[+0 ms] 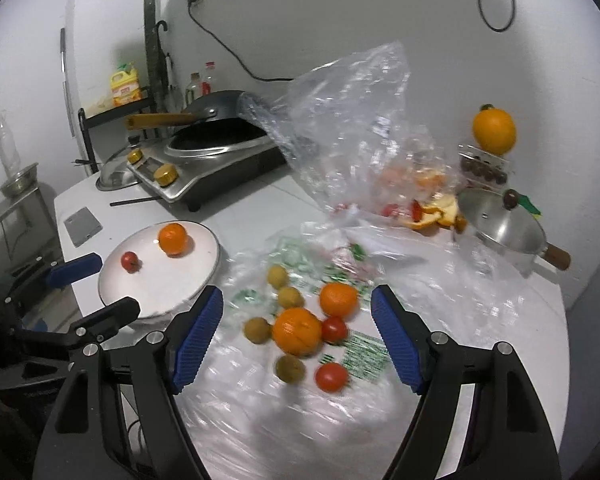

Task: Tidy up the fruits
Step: 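Move both open grippers back to the fruit on the bag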

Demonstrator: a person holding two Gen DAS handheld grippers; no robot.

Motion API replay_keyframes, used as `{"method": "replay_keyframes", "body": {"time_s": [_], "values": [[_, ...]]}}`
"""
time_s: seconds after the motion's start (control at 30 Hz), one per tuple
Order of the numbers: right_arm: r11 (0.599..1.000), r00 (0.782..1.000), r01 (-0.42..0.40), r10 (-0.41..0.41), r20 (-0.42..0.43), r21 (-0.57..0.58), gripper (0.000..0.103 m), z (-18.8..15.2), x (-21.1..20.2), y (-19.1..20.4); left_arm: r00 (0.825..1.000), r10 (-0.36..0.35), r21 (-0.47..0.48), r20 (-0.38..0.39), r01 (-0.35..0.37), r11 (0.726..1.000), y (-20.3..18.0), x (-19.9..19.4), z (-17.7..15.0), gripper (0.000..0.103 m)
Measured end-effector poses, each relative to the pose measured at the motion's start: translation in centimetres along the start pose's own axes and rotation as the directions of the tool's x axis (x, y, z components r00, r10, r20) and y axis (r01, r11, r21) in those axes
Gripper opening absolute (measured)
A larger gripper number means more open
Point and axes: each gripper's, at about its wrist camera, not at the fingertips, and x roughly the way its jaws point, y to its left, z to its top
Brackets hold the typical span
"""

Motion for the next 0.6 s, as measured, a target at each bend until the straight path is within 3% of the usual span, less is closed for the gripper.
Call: {"method": "replay_keyframes", "body": {"time_s": [0.33, 0.6], "values": [[1.000, 1.000, 0.004, -0.004, -0.008, 0.012, 0.079, -1.8, -0.7, -2.4, 0.996, -0.069, 0.039, -0.063, 0.071, 0.997, -3.6, 0.9, -0.3, 0.075], [1.000, 0.999, 0.002, -0.002, -0.049, 0.000, 0.054, -3.2, 0.1, -3.7, 0.993, -0.078, 0.063, -0.090, 0.084, 0.995, -5.6, 1.9, -0.6, 0.075]]}}
